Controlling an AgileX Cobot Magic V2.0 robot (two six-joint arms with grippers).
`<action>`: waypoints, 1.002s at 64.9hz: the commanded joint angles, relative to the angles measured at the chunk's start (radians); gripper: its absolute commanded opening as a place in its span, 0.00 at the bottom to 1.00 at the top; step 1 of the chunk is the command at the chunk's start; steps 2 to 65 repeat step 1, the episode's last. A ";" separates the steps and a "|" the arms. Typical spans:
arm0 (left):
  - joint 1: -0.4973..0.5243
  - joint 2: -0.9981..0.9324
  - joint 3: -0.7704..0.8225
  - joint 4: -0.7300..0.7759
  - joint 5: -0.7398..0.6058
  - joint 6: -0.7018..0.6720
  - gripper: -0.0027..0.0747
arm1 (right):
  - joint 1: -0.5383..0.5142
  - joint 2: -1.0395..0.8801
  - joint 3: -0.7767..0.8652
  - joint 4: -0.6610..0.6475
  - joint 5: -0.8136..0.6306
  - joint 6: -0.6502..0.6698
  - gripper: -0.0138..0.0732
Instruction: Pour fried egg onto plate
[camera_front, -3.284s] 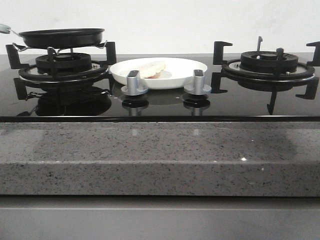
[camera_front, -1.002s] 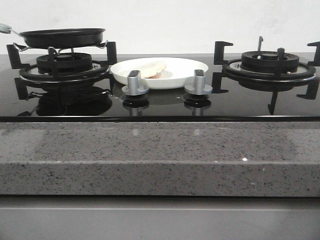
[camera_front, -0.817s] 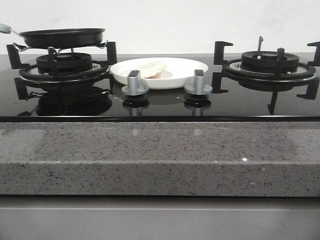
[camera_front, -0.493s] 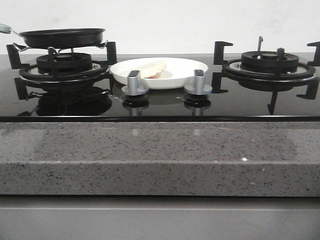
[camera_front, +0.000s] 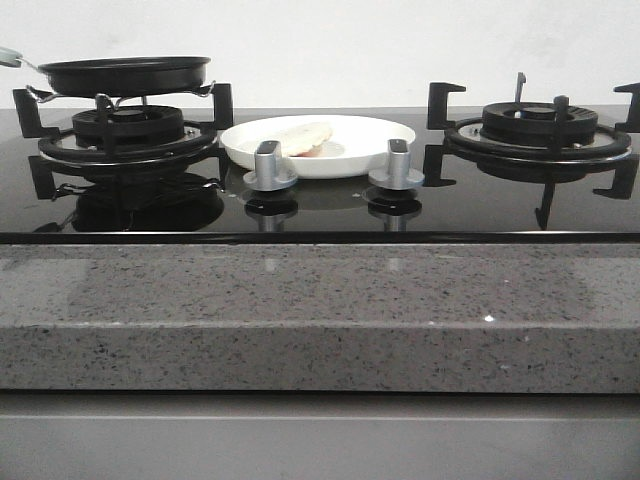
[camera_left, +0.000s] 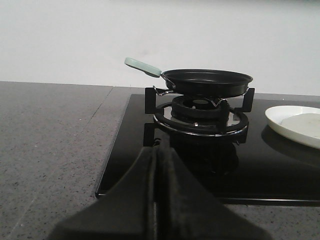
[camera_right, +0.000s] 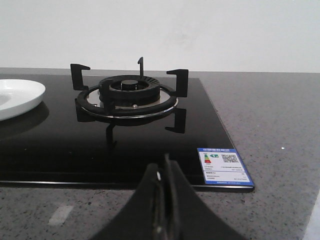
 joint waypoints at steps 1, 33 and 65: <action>0.000 -0.019 0.007 -0.009 -0.080 -0.008 0.01 | -0.002 -0.020 -0.003 -0.011 -0.086 -0.008 0.08; 0.000 -0.019 0.007 -0.009 -0.080 -0.008 0.01 | -0.002 -0.020 -0.003 -0.011 -0.086 -0.008 0.08; 0.000 -0.019 0.007 -0.009 -0.080 -0.008 0.01 | -0.002 -0.020 -0.003 -0.011 -0.086 -0.008 0.08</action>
